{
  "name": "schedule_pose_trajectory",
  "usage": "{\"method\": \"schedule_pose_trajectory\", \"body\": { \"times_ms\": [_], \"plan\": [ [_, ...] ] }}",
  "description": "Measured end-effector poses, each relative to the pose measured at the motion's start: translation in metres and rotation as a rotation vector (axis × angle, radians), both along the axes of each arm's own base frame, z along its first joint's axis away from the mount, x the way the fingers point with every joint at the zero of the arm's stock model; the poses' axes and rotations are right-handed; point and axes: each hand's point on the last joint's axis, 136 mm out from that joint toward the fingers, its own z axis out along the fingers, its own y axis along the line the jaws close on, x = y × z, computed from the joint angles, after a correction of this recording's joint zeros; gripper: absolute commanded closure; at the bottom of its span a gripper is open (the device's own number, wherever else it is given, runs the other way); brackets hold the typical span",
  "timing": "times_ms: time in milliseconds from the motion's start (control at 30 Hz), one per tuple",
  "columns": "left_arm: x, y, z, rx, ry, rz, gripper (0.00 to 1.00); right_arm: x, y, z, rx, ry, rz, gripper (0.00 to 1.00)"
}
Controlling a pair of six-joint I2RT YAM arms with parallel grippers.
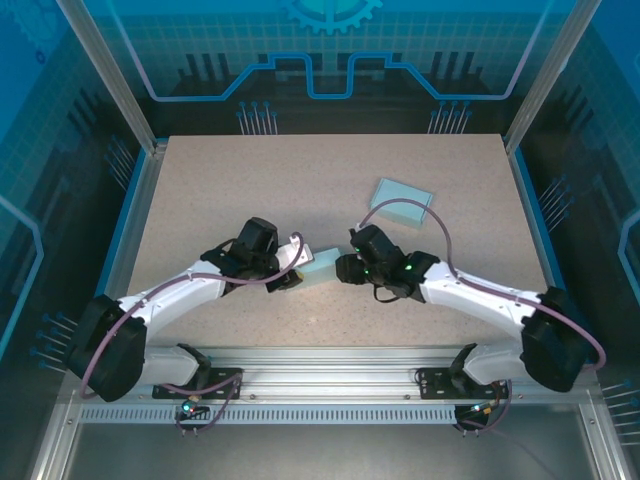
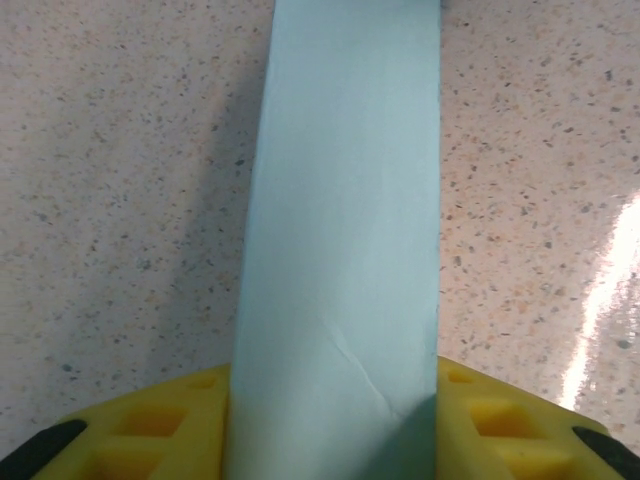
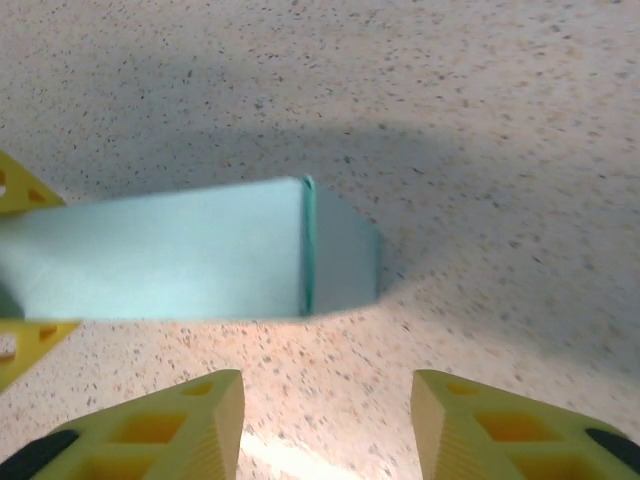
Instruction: Fold the paper box
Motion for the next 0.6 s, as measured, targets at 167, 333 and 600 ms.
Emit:
{"method": "schedule_pose_trajectory", "body": {
  "times_ms": [167,333,600],
  "plan": [
    [0.017,-0.005,0.012,0.025,-0.144,-0.008,0.74,-0.009,-0.031,0.034,0.046,-0.071,-0.076,0.09],
    [0.045,-0.010,0.028,0.061,-0.323,-0.017,0.70,-0.022,-0.066,0.062,0.077,-0.145,-0.154,0.00],
    [0.106,-0.023,0.002,0.250,-0.508,-0.104,0.71,-0.047,-0.113,0.077,0.112,-0.217,-0.243,0.00]
  ]
}}
